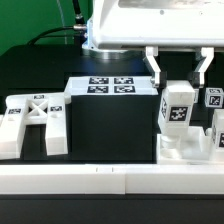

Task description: Assemble chair

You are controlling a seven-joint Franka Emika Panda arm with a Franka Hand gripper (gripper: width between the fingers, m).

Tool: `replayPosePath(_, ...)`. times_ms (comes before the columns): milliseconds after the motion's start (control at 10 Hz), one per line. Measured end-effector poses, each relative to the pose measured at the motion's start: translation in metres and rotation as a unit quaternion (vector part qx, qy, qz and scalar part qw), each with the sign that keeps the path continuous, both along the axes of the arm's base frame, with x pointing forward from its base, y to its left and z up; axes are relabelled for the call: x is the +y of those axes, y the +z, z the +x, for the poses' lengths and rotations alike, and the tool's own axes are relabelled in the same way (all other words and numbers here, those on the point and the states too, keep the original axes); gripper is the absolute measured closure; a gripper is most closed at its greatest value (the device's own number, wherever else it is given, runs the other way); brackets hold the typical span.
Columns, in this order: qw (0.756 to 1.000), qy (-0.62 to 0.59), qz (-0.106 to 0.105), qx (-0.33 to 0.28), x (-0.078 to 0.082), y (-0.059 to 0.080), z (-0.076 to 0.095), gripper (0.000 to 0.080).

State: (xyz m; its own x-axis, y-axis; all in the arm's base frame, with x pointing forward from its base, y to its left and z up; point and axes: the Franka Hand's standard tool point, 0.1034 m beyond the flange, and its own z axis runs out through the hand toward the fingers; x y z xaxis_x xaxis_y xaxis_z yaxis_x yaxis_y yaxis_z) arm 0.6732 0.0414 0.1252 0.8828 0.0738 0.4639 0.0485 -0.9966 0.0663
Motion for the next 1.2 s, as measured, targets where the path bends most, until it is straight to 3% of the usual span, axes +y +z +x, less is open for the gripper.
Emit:
replayPosePath(200,1.0,0.001,-0.002,-0.023,0.0,-0.001,-0.002,0.0509)
replayPosePath(700,1.0,0.005,-0.004,-0.015,0.004,-0.011,-0.006,0.0509)
replayPosePath(1200,1.0,0.005,-0.006,-0.016,0.003,-0.015,0.0,0.0509)
